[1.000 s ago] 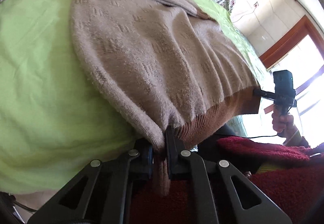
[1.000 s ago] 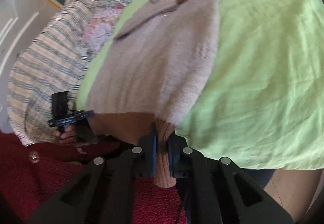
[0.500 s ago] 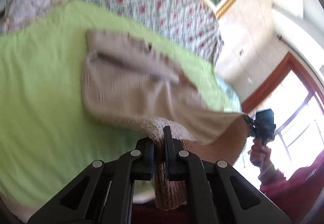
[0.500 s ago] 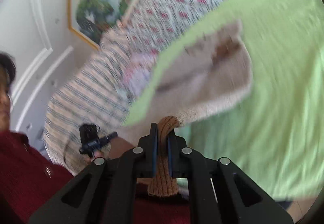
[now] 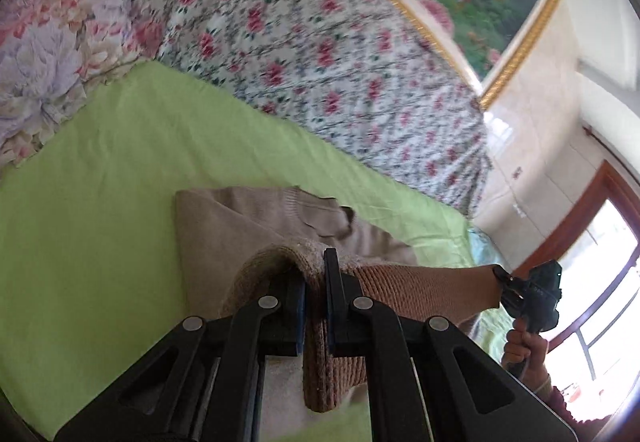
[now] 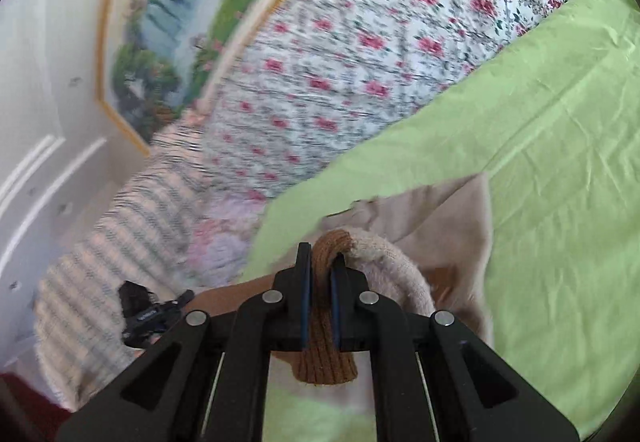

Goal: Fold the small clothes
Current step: 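Fold the hem up toward the collar with both grippers and release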

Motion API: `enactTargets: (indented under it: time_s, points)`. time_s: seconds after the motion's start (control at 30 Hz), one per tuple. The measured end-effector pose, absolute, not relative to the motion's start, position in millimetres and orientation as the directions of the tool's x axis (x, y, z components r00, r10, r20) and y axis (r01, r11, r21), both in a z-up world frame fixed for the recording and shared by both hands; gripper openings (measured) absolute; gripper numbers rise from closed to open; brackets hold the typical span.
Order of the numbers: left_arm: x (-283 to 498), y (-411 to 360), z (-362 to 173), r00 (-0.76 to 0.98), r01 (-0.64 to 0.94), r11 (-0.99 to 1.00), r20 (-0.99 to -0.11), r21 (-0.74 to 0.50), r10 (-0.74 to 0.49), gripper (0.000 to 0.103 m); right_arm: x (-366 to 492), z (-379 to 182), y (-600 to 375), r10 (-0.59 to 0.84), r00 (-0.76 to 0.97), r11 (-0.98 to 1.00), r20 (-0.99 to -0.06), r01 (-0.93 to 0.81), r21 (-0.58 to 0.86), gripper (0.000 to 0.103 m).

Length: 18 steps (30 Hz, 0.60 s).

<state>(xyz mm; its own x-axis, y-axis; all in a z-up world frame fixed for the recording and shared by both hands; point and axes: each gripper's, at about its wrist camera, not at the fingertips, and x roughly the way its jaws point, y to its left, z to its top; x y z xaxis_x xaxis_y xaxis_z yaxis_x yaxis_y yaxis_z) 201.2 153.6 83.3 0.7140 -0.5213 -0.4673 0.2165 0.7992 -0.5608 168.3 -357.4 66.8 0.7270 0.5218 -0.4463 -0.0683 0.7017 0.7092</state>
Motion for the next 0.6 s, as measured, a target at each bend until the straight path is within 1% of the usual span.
enactTargets:
  time_s: [0.07, 0.17, 0.27, 0.37, 0.43, 0.5, 0.53, 0.57, 0.6]
  points:
    - [234.5, 153.4, 66.8, 0.695, 0.182, 0.810, -0.510, -0.558, -0.507, 0.006, 190.4, 48.8, -361.7, 0.483, 0.711, 0.723, -0.512, 0.006, 0.691, 0.009]
    - [268.6, 148.6, 44.2, 0.665, 0.146, 0.831, -0.568, -0.538, -0.485, 0.006, 215.9, 27.3, -361.2, 0.433, 0.683, 0.763, -0.588, 0.070, 0.643, 0.009]
    - [296.8, 144.2, 19.3, 0.631, 0.108, 0.847, -0.622, -0.520, -0.463, 0.006, 238.6, 1.4, -361.1, 0.412, 0.641, 0.778, -0.648, 0.124, 0.617, 0.009]
    - [316.3, 142.2, -8.1, 0.578, 0.062, 0.855, -0.680, -0.515, -0.451, 0.008, 251.6, -20.7, -362.6, 0.416, 0.590, 0.767, -0.692, 0.182, 0.616, 0.011]
    - [315.5, 142.0, -17.2, 0.554, 0.048, 0.855, -0.698, -0.517, -0.454, 0.008, 247.5, -28.6, -369.7, 0.435, 0.578, 0.732, -0.691, 0.220, 0.645, 0.012]
    - [296.2, 138.0, -12.3, 0.559, 0.069, 0.854, -0.689, -0.515, -0.461, 0.013, 233.8, -23.0, -376.6, 0.422, 0.590, 0.721, -0.688, 0.242, 0.650, 0.017]
    - [282.6, 134.2, -7.2, 0.565, 0.092, 0.854, -0.679, -0.513, -0.469, 0.017, 222.8, -14.1, -377.4, 0.400, 0.612, 0.736, -0.682, 0.229, 0.637, 0.018]
    - [263.7, 125.4, -0.3, 0.568, 0.133, 0.849, -0.663, -0.512, -0.488, 0.024, 209.2, -0.8, -374.0, 0.380, 0.643, 0.763, -0.665, 0.189, 0.619, 0.018]
    - [248.1, 116.4, 3.9, 0.566, 0.168, 0.846, -0.653, -0.507, -0.503, 0.028, 198.5, 11.2, -364.2, 0.380, 0.666, 0.785, -0.642, 0.136, 0.605, 0.018]
